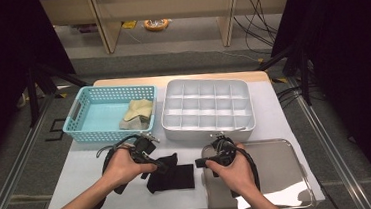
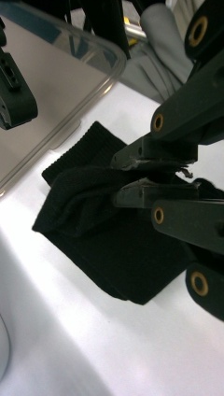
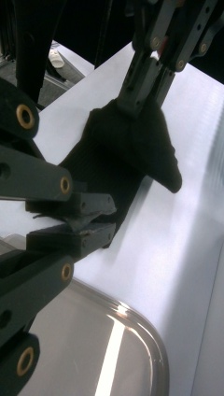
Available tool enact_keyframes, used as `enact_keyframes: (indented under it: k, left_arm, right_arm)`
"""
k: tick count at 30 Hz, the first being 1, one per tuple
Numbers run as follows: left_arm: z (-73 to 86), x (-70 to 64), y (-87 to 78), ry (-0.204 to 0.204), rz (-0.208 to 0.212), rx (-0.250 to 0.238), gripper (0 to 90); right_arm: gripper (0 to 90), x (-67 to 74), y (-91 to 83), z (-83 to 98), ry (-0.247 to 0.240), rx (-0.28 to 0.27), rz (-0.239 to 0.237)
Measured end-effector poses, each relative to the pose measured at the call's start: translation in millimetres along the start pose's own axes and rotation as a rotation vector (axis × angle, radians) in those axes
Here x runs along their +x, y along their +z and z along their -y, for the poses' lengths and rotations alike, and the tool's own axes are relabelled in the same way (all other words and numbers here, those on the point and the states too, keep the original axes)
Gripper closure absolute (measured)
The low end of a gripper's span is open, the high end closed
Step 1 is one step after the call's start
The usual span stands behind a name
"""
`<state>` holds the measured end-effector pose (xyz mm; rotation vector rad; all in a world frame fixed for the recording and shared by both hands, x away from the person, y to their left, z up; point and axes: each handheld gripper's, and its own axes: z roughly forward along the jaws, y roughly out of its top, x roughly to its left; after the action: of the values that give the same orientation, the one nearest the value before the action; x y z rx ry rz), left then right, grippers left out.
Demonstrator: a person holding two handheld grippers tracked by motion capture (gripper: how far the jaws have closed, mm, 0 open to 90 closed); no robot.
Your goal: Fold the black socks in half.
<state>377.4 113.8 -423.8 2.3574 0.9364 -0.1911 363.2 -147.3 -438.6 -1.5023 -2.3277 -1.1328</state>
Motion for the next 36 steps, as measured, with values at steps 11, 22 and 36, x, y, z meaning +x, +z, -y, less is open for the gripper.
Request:
enact_keyframes:
  k: [11, 22, 36]
  left_arm:
    - [-3.4, -10.9, 18.2, 0.035, 0.001, 0.027, 81.4]
    - [-2.9, -18.2, 34.2, 0.074, 0.014, 0.030, 77.8]
    - [-1.8, -27.9, 24.7, 0.140, 0.062, -0.098, 54.5]
  right_arm:
    - [84.0, -2.0, 0.1, 2.1, 0.023, 0.001, 0.014]
    - [83.0, -1.6, 3.5, 3.7, 0.045, 0.017, -0.002]
    - [77.7, -3.7, 5.8, 3.1, 0.040, 0.023, -0.008]
